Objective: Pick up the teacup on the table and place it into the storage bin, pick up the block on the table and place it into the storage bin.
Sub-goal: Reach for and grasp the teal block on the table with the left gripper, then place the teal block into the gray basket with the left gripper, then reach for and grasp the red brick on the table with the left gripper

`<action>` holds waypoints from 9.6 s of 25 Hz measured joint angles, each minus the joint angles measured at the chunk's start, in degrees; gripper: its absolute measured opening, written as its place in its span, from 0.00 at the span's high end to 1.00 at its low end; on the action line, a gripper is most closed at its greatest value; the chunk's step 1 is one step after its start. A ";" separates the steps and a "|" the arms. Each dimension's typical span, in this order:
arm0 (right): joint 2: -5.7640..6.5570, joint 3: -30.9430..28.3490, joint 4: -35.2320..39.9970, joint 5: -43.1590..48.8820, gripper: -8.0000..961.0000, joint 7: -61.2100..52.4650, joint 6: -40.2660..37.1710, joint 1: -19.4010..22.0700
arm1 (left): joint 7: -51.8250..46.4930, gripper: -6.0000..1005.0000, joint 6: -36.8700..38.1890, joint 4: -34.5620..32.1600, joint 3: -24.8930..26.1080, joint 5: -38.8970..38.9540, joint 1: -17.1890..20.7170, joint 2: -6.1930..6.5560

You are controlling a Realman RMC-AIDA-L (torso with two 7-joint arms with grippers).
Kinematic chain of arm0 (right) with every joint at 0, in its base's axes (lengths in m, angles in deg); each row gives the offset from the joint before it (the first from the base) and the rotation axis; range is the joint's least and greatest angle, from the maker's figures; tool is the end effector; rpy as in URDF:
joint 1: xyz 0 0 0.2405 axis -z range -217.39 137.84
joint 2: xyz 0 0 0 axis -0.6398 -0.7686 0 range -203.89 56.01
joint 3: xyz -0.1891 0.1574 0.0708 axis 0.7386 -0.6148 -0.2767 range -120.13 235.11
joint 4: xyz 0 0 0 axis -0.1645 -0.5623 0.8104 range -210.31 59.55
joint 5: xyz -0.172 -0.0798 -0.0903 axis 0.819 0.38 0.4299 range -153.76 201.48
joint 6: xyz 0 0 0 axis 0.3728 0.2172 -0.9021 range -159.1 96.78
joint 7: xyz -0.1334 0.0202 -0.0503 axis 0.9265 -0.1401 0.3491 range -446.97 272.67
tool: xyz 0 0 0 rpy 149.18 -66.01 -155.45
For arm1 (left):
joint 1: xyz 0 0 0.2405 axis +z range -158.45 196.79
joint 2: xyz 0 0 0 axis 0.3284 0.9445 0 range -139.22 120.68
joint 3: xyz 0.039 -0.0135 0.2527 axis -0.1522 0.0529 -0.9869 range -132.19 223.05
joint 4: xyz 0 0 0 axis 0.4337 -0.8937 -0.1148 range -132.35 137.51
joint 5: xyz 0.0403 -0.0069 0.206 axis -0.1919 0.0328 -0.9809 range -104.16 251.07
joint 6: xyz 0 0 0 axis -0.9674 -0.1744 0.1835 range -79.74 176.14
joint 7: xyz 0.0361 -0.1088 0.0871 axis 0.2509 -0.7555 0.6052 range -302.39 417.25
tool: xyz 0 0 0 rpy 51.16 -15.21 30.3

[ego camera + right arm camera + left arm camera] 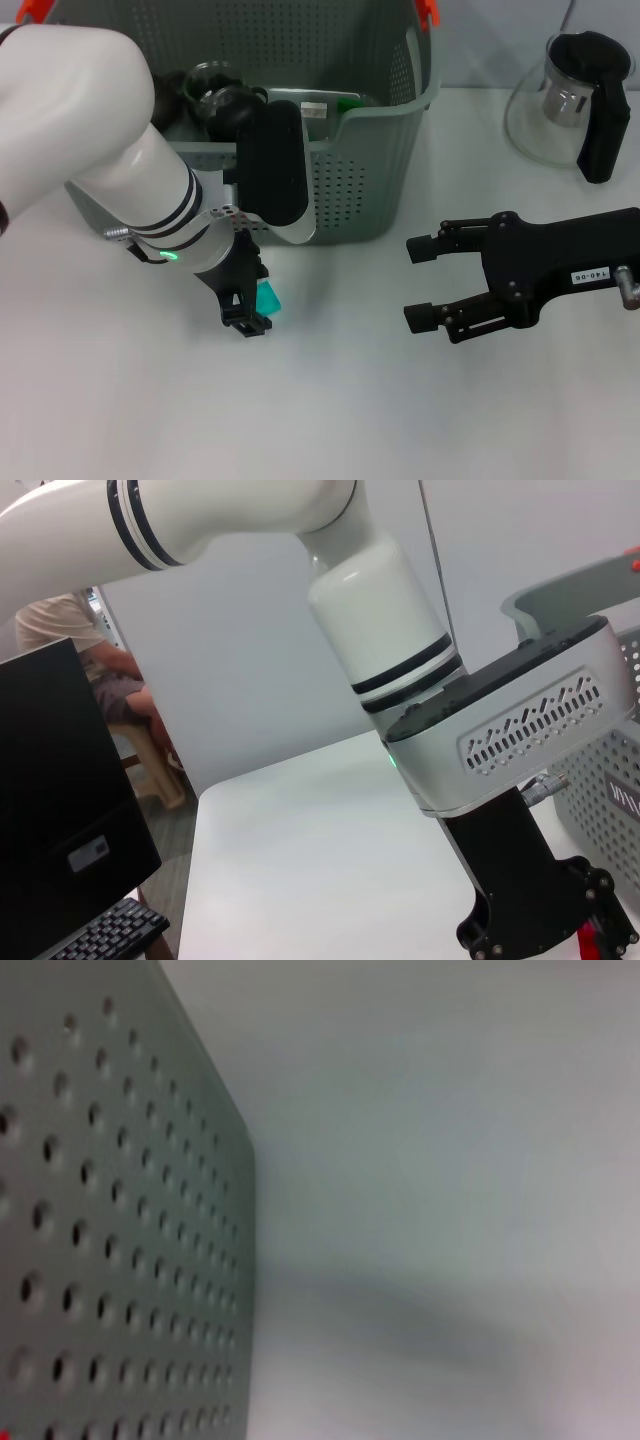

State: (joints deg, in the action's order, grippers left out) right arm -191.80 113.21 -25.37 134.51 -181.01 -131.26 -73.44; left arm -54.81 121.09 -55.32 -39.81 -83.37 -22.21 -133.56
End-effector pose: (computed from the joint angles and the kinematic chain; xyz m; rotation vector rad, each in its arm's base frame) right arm 0.1938 0.3275 0.0051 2.9962 -0.4711 -0.6038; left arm -0.1911 0.3691 -0.0742 -2.8134 -0.0194 0.7890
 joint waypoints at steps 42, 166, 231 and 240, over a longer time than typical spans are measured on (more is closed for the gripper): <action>0.00 -0.07 -0.09 0.00 0.03 0.79 0.44 0.09 | -6.59 0.33 3.01 0.59 -1.88 -0.90 -3.45 -0.07; 1.27 -0.09 -6.86 3.87 0.03 1.64 3.01 -1.82 | -25.00 0.09 19.54 -20.71 18.22 3.48 7.78 -0.01; 2.11 0.28 -6.59 3.87 0.03 2.35 3.23 -3.25 | -47.33 0.11 3.71 -2.74 4.57 -6.82 -1.94 0.22; 2.11 0.36 -6.69 3.87 0.03 2.11 3.24 -3.34 | -47.37 0.11 1.85 -0.46 4.46 -6.83 -2.09 0.33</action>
State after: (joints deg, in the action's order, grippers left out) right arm -189.69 113.57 -32.06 138.38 -178.90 -128.02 -76.78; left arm -102.18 122.94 -55.78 -35.34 -90.20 -24.30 -133.23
